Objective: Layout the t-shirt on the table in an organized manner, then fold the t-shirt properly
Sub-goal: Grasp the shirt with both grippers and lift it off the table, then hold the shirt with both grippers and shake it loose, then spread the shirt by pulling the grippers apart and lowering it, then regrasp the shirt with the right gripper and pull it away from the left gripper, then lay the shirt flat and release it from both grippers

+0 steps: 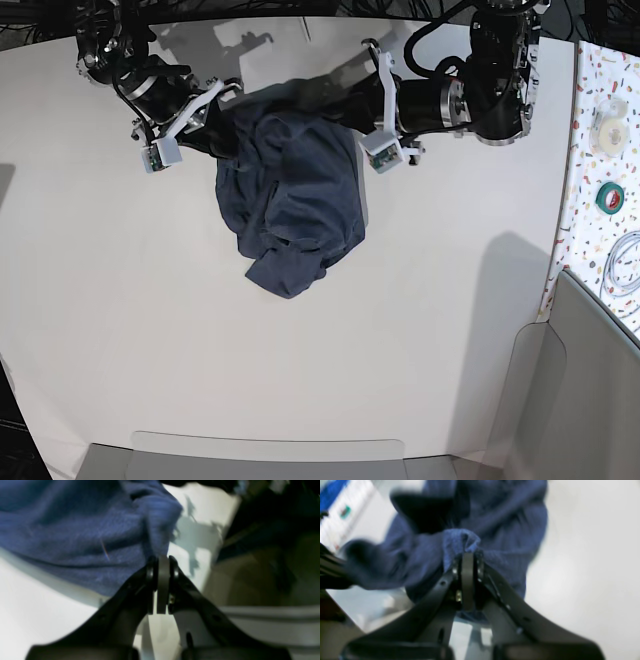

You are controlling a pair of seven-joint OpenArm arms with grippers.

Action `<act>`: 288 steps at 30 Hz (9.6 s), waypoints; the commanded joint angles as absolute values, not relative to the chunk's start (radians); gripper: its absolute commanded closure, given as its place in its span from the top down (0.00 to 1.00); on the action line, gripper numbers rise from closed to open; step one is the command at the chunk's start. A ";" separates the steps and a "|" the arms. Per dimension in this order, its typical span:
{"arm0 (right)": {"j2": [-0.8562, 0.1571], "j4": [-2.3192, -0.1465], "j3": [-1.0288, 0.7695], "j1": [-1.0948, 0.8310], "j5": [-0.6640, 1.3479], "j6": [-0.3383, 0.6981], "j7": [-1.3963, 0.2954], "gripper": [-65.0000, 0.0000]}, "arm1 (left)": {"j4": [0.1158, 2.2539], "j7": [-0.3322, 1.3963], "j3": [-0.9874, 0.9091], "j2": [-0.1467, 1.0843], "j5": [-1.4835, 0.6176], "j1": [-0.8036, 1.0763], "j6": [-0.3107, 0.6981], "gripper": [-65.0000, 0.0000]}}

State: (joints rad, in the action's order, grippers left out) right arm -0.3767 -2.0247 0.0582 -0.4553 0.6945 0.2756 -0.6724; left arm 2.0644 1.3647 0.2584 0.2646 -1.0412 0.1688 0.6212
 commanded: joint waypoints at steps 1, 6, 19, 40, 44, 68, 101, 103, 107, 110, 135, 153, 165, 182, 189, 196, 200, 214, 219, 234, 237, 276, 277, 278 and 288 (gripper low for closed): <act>-0.409 -2.041 0.054 -0.466 0.708 0.286 -0.653 0.00 | 2.081 1.348 0.298 0.295 -1.075 0.159 0.625 0.00; -0.455 -2.041 0.050 -0.524 0.707 0.285 -0.653 0.00 | 2.080 1.337 0.456 0.404 -1.069 0.150 0.622 0.08; -0.321 -2.046 -0.453 -0.565 0.746 0.288 -0.816 0.27 | 2.083 1.191 0.269 0.493 -1.081 0.157 0.621 0.27; -0.302 -2.020 -0.001 -0.170 0.881 0.283 -0.817 0.28 | 2.080 1.300 0.151 0.243 -1.135 0.107 0.320 0.37; -0.302 -2.009 0.030 -0.177 0.828 0.285 -0.817 0.28 | 2.071 1.296 0.211 0.243 -1.072 0.079 0.318 0.47; -0.268 -2.003 0.065 -0.259 0.717 0.286 -0.811 0.28 | 2.063 1.116 0.796 0.208 -0.447 -0.004 -0.170 0.45; -0.173 -1.995 0.062 -0.255 0.506 0.286 -0.809 0.28 | 2.078 0.986 0.283 0.182 -0.406 0.202 -0.076 0.43; -0.177 -1.995 0.059 -0.259 0.506 0.286 -0.809 0.28 | 2.078 0.990 0.298 0.145 -0.406 0.182 -0.076 0.53; -0.177 -1.995 0.061 -0.275 0.507 0.286 -0.809 0.28 | 2.078 0.993 0.300 0.105 -0.406 0.170 -0.076 0.55; -0.174 -1.995 0.059 -0.283 0.507 0.286 -0.809 0.28 | 2.078 0.995 0.329 0.101 -0.406 0.142 -0.073 0.55; -0.174 -1.992 0.058 -0.278 0.506 0.286 -0.808 0.28 | 2.068 0.983 0.165 0.107 -0.404 0.122 -0.068 0.00; -0.124 -1.897 -0.039 -0.283 0.507 0.282 -0.716 0.28 | 2.064 0.995 -0.289 0.108 -0.404 0.259 -0.068 0.05; -0.105 -1.956 0.051 -0.206 0.510 0.282 -0.716 0.28 | 2.066 1.115 -0.295 0.174 -0.642 0.271 -0.068 0.43; -0.110 -1.817 0.498 0.016 0.507 0.283 -0.753 0.47 | 2.066 1.115 -0.295 0.188 -0.687 0.295 -0.068 0.43; -0.122 -1.784 0.555 0.039 0.506 0.285 -0.765 0.69 | 2.066 1.116 -0.294 0.188 -0.688 0.300 -0.068 0.43; -0.116 -1.676 0.553 0.079 0.506 0.285 -0.762 0.31 | 2.068 1.121 -0.292 0.188 -0.690 0.300 -0.068 0.43; -0.107 -1.666 0.542 0.101 0.506 0.282 -0.760 0.00 | 2.080 1.121 -0.294 0.188 -0.691 0.300 -0.067 0.43; -0.081 -1.666 0.410 0.116 0.504 0.278 -0.760 0.00 | 2.081 1.227 -0.229 0.189 -0.923 0.309 0.295 0.10; -0.073 -1.666 0.403 0.114 0.504 0.278 -0.762 0.00 | 2.025 1.273 -0.074 0.191 -0.914 0.214 0.294 0.10; -0.059 -1.667 0.349 0.173 0.352 0.191 -0.796 0.00 | 1.782 1.167 0.044 0.209 -0.486 0.254 0.292 0.10; -0.050 -1.643 0.298 0.228 0.265 0.189 -0.822 0.00 | 1.781 1.121 0.045 0.220 -0.449 0.291 0.292 0.10; -0.030 -1.198 -0.019 0.685 -0.139 0.162 -0.734 0.73 | 2.075 1.041 0.137 0.257 -0.453 0.418 0.186 0.35; -0.030 -1.214 -0.019 0.676 -0.139 0.162 -0.736 0.75 | 2.080 1.041 0.137 0.257 -0.453 0.415 0.170 0.37; -0.028 -1.241 -0.022 0.662 -0.139 0.162 -0.736 0.76 | 2.080 1.041 0.137 0.257 -0.453 0.401 0.160 0.37; -0.030 -1.773 -0.028 0.305 0.073 0.262 -0.935 0.77 | 2.081 1.040 0.004 0.255 -0.556 0.363 0.156 0.31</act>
State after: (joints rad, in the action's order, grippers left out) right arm -0.0296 -1.7588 -0.0284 0.2749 0.0681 0.2569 -0.9680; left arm 2.0617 1.0634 0.0074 0.2474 -0.5449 0.3740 0.1509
